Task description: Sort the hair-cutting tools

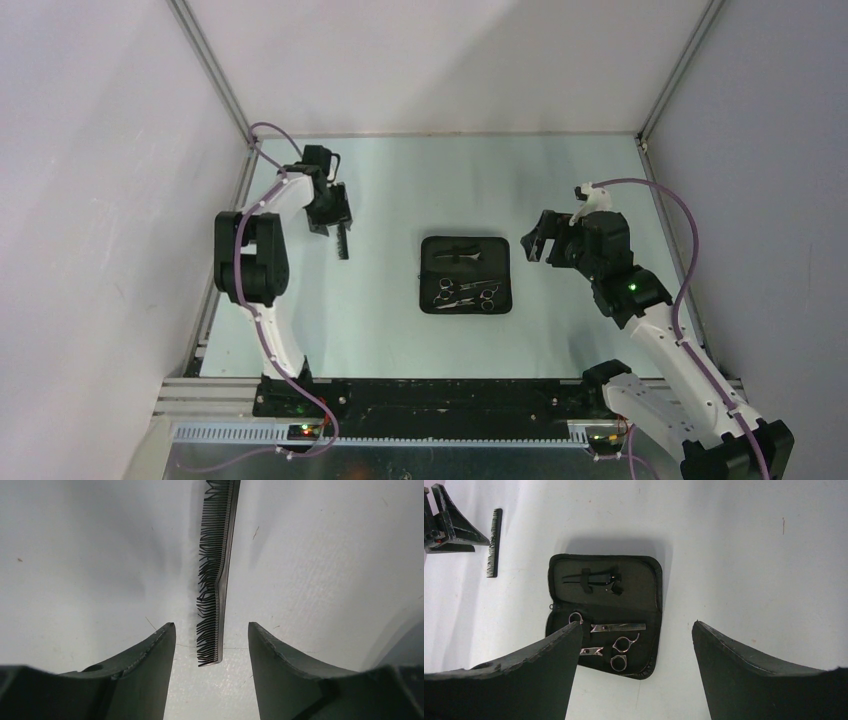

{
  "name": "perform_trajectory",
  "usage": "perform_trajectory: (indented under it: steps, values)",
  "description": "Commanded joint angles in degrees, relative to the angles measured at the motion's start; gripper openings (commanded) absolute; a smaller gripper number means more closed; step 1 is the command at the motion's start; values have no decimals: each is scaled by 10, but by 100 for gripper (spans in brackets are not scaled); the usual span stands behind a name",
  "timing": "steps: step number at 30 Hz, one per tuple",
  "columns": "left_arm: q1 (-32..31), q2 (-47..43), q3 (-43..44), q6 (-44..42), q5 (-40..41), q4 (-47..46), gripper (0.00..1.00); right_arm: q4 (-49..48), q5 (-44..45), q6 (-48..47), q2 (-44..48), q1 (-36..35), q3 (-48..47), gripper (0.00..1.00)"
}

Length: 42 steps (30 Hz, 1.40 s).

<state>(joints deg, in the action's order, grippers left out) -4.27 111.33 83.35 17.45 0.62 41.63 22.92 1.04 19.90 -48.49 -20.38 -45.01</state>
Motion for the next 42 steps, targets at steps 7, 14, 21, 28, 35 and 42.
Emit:
perform_trajectory:
  steps: [7,14,21,28,35,42]
  values:
    - [-22,18,-11,39,-2,-13,56,-5,3,5,9,4,2,85]
    - [-39,25,-23,64,-27,-1,53,-9,2,7,12,5,8,85]
    - [-57,-22,-102,98,-16,-51,51,-8,5,8,23,8,20,85]
    - [-59,-128,-123,113,106,-69,57,-8,3,10,27,10,25,85]
    - [-57,-93,-87,103,147,-53,61,-9,-1,13,30,12,27,85]
    - [-57,-50,-82,122,112,-38,61,-5,2,17,49,13,35,85]
